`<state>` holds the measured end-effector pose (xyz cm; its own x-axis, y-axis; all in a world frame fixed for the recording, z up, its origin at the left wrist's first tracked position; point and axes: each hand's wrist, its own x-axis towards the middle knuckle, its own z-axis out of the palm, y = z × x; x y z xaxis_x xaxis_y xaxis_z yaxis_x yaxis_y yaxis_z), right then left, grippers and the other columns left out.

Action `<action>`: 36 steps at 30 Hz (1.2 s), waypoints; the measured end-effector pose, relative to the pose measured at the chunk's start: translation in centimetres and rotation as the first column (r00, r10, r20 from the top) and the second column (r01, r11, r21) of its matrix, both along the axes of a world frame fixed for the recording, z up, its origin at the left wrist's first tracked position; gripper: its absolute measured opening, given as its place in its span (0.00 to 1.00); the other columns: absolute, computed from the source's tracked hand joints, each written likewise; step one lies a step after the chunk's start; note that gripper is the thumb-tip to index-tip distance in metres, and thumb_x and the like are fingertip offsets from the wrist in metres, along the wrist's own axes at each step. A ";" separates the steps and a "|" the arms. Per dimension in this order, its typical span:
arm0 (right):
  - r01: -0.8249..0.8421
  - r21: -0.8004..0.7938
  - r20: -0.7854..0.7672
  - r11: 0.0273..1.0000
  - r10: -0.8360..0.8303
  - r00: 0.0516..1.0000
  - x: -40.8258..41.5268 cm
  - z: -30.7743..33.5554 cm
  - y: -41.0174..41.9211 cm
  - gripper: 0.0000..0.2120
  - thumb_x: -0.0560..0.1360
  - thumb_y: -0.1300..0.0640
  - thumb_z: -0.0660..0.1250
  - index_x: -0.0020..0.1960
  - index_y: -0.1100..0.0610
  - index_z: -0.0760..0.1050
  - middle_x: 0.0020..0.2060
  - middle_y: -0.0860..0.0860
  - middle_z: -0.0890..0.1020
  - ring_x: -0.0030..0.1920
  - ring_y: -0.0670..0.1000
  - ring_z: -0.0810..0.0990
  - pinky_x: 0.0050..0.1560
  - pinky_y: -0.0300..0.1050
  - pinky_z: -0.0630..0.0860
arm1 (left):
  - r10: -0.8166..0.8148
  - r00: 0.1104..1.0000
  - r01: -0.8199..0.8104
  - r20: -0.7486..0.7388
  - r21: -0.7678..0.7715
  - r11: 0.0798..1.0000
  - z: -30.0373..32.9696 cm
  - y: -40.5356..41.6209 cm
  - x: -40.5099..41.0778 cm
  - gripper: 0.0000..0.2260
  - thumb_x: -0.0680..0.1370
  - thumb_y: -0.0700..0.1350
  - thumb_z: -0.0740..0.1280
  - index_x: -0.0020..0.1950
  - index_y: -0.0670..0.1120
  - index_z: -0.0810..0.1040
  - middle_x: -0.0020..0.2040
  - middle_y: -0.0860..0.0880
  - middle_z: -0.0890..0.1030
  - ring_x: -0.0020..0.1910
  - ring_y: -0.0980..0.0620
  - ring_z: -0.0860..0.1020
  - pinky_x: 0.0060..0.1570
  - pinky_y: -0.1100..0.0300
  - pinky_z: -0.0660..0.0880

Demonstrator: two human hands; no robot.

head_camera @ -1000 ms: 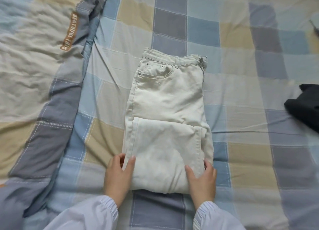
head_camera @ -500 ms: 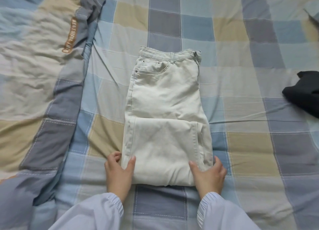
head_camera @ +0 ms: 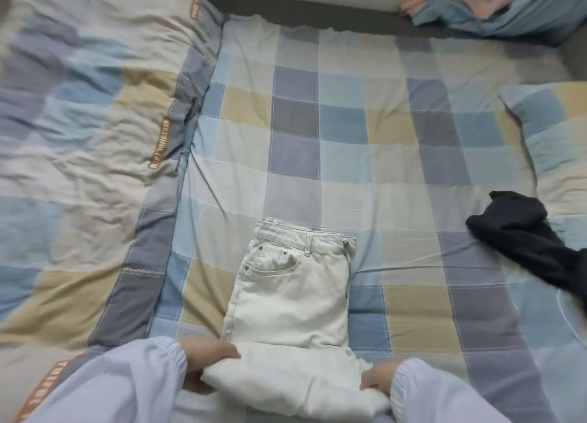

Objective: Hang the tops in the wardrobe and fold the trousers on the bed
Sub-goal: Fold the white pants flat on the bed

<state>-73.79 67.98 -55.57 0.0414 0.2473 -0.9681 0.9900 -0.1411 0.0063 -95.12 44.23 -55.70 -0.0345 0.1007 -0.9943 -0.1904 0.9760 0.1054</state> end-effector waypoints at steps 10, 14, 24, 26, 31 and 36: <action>0.291 0.401 -0.430 0.869 -0.102 0.897 -8.8 -5.2 6.3 0.27 0.75 0.42 0.63 0.65 0.60 0.70 0.56 0.57 0.75 0.56 0.57 0.75 0.56 0.50 0.72 | 0.197 0.900 -0.076 -0.389 0.305 0.949 -8.0 10.6 -7.7 0.44 0.63 0.76 0.62 0.73 0.53 0.64 0.67 0.47 0.65 0.68 0.47 0.66 0.65 0.52 0.65; 0.078 0.580 -0.254 0.811 0.090 0.963 -8.1 -12.4 1.2 0.44 0.69 0.36 0.65 0.76 0.51 0.49 0.69 0.57 0.61 0.71 0.58 0.58 0.69 0.54 0.58 | 0.114 0.761 0.143 -0.638 0.337 0.931 -13.2 10.7 -3.8 0.45 0.70 0.64 0.68 0.76 0.57 0.42 0.71 0.49 0.55 0.73 0.46 0.53 0.71 0.53 0.53; 0.576 0.447 -0.474 0.685 -0.364 0.802 -6.7 -14.1 1.8 0.40 0.65 0.39 0.73 0.68 0.59 0.66 0.58 0.52 0.75 0.62 0.56 0.74 0.59 0.47 0.70 | 0.160 0.680 -0.054 -0.715 0.168 0.984 -13.8 12.0 -3.4 0.38 0.68 0.68 0.66 0.65 0.41 0.68 0.62 0.43 0.74 0.61 0.41 0.73 0.53 0.54 0.68; 0.586 0.396 -0.491 0.707 -0.377 0.786 -6.5 -15.0 2.4 0.34 0.63 0.38 0.74 0.59 0.60 0.75 0.51 0.51 0.80 0.55 0.55 0.78 0.53 0.45 0.72 | 0.136 0.688 -0.036 -0.713 0.154 0.987 -14.6 12.3 -3.7 0.35 0.70 0.68 0.64 0.63 0.41 0.71 0.61 0.43 0.76 0.60 0.41 0.74 0.49 0.55 0.66; 0.668 0.200 -0.494 0.716 -0.515 0.700 -6.9 -14.0 4.2 0.39 0.56 0.36 0.76 0.58 0.61 0.76 0.50 0.53 0.81 0.49 0.55 0.81 0.55 0.47 0.76 | 0.103 0.697 0.029 -0.709 0.172 0.985 -12.7 13.3 -5.0 0.31 0.75 0.64 0.60 0.65 0.40 0.72 0.64 0.38 0.74 0.63 0.39 0.72 0.59 0.55 0.67; 0.789 0.006 -0.560 0.614 -0.652 0.512 -3.9 -3.5 4.1 0.32 0.57 0.42 0.77 0.53 0.61 0.79 0.44 0.54 0.85 0.43 0.55 0.84 0.53 0.54 0.79 | 0.037 0.674 0.139 -0.738 0.176 0.974 -2.2 14.9 -4.7 0.32 0.76 0.64 0.57 0.64 0.38 0.74 0.62 0.38 0.76 0.61 0.38 0.73 0.59 0.53 0.68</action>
